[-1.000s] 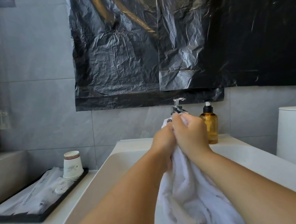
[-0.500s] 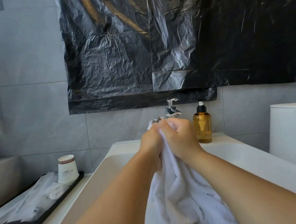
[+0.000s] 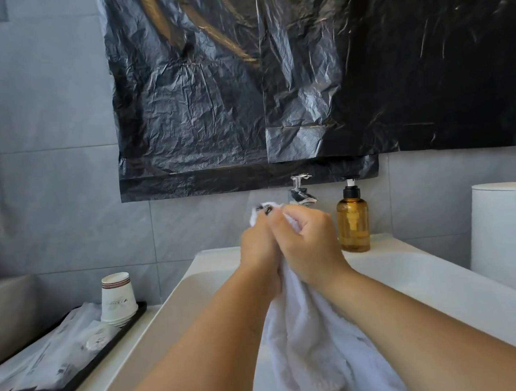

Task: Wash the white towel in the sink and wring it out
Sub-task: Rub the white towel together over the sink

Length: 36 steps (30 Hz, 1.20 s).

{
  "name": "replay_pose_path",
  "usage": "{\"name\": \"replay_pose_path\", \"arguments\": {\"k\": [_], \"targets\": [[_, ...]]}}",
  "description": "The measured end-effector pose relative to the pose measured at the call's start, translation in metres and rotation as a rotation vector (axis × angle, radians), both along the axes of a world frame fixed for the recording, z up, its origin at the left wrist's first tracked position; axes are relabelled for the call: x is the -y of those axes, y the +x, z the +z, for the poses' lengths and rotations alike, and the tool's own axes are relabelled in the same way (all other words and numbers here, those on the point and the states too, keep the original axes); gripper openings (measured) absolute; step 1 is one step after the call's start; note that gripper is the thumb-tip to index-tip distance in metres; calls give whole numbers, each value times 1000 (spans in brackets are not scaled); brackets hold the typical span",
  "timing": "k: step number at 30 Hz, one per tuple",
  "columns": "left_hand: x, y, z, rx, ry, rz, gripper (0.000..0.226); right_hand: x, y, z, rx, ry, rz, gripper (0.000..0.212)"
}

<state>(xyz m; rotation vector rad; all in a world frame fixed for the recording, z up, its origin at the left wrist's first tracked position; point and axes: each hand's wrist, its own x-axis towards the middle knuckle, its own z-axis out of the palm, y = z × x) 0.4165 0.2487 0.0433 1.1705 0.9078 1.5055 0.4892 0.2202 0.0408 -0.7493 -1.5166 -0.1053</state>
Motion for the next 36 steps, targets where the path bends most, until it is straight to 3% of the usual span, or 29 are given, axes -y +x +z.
{"name": "replay_pose_path", "arguments": {"k": [3,7,9,12,14,16,20,24,27,30,33,36], "targets": [[16,9,3,-251,-24,-257,32,-7,21,8,-201,-31,-120,57],[25,11,0,-325,-100,-407,44,-24,44,14,-454,-381,-184,52],[24,14,-2,-183,-88,-349,37,-25,43,11,-404,-426,-170,48],[11,5,2,68,-93,-17,32,-15,16,2,-118,-313,-4,47],[2,-4,3,136,-111,88,33,-9,1,-4,12,-256,32,45],[6,-5,5,39,-92,70,31,-10,1,-4,2,-203,0,49],[17,6,4,-263,-80,-265,29,-13,26,7,-200,-149,-125,56],[22,4,8,-190,-120,-394,36,-19,33,15,-331,-251,-136,50],[20,8,8,20,-117,-260,39,-21,31,13,-285,-413,-116,48],[8,0,9,144,-106,36,29,-14,14,3,-32,-342,-38,48],[2,-4,6,-52,-54,153,29,-12,2,-3,12,-201,-30,44],[5,6,-1,-267,-29,-147,26,-14,16,5,-211,-144,-96,49]]}}
